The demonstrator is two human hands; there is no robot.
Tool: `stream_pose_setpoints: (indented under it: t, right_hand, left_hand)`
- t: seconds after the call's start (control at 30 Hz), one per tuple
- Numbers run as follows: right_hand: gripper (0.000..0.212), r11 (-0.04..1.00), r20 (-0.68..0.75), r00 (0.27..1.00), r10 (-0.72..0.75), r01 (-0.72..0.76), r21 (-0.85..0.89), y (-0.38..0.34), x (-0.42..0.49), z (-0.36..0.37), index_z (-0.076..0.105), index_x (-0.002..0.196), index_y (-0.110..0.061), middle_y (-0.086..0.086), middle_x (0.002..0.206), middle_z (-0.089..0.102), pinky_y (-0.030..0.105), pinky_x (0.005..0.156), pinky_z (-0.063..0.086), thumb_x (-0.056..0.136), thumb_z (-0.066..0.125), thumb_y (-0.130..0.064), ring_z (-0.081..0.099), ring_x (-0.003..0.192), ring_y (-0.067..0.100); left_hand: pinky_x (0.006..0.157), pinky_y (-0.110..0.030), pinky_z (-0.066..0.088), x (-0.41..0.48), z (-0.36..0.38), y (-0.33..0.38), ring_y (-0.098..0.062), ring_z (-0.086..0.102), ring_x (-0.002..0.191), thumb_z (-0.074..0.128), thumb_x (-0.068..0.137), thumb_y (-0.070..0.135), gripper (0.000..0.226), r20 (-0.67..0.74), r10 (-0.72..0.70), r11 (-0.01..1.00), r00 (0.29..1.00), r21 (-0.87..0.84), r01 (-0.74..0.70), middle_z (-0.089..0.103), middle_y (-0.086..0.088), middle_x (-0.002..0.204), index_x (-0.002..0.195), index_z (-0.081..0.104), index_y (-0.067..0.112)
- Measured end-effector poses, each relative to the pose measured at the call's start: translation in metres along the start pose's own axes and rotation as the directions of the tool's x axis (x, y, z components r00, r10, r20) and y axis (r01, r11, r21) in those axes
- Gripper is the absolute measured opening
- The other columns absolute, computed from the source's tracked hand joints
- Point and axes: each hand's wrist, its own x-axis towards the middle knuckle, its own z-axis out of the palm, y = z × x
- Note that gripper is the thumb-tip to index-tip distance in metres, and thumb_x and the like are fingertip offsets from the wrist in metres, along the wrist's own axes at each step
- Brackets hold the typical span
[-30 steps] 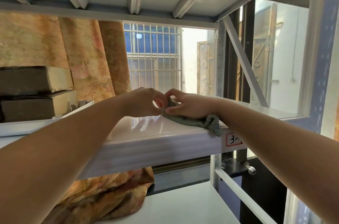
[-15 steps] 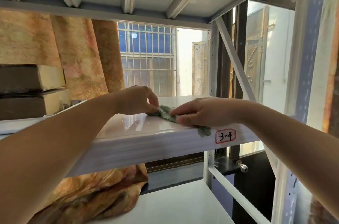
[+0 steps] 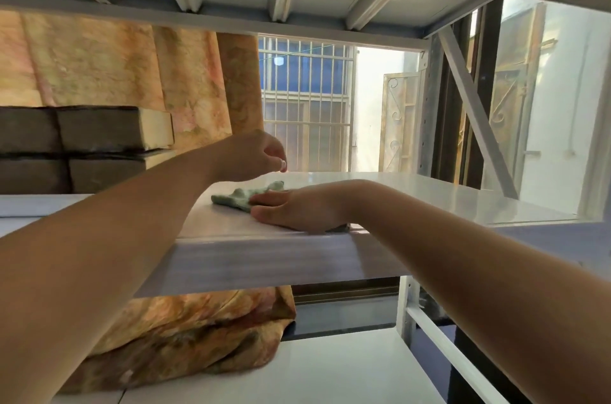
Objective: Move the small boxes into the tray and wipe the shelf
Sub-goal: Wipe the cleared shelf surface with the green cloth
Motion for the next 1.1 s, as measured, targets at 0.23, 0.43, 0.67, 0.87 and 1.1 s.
stream_pose_setpoints:
  t: [0.23,0.43,0.67,0.87,1.1]
  right_hand:
    - [0.034,0.981,-0.391,0.914,-0.111,0.165,0.107,-0.047,0.033,0.022,0.059,0.115,-0.010,0.013,0.125,0.056,0.030,0.087,0.035,0.097,0.042,-0.032,0.050,0.113,0.027]
    - [0.045,0.956,-0.264,0.945,-0.194,0.122,-0.266,-0.036,0.026,0.018,0.027,0.147,-0.031,-0.007,0.155,0.026,0.034,0.111,0.017,0.104,0.019,-0.025,0.022,0.136,0.024]
    - [0.052,0.991,-0.070,0.990,0.125,-0.129,-0.044,0.041,0.003,0.001,0.014,0.151,-0.023,0.004,0.160,0.009,0.042,0.119,0.006,0.102,0.018,-0.039,0.013,0.146,0.023]
    - [0.064,0.886,-0.046,0.887,0.460,-0.462,-0.031,0.108,-0.039,-0.014,0.011,0.152,-0.025,0.004,0.159,0.011,0.044,0.117,0.007,0.096,0.015,-0.055,0.014,0.146,0.023]
    - [0.049,0.692,-0.091,0.694,0.714,-0.719,-0.063,0.156,-0.046,-0.020,0.045,0.133,-0.003,0.013,0.127,0.054,0.029,0.090,0.036,0.104,0.019,-0.031,0.053,0.119,0.024]
  left_hand:
    - [0.064,-0.015,0.038,0.001,-0.008,-0.007,-0.001,0.052,0.075,0.051,0.092,0.017,0.016,-0.068,-0.050,0.997,0.996,-0.055,0.046,0.060,0.009,0.087,0.100,0.065,0.017]
    - [0.064,-0.017,0.040,-0.003,-0.004,-0.007,-0.006,0.054,0.078,0.050,0.091,0.016,0.016,-0.081,-0.051,0.996,0.995,-0.081,0.044,0.062,0.004,0.088,0.097,0.065,0.017]
    - [0.065,-0.017,0.040,-0.006,0.002,-0.007,-0.010,0.057,0.081,0.053,0.091,0.016,0.019,-0.041,-0.051,0.998,0.998,0.036,0.052,0.065,-0.001,0.089,0.098,0.069,0.012]
    - [0.056,-0.011,0.035,-0.007,0.011,-0.001,-0.016,0.057,0.079,0.055,0.092,0.013,0.020,-0.074,-0.030,0.997,0.997,0.070,0.035,0.069,-0.012,0.092,0.100,0.070,0.003]
    - [0.055,-0.013,0.035,-0.006,0.013,-0.003,-0.013,0.057,0.074,0.054,0.092,0.014,0.017,-0.061,-0.013,0.992,0.998,0.127,0.021,0.060,0.005,0.074,0.098,0.069,0.008]
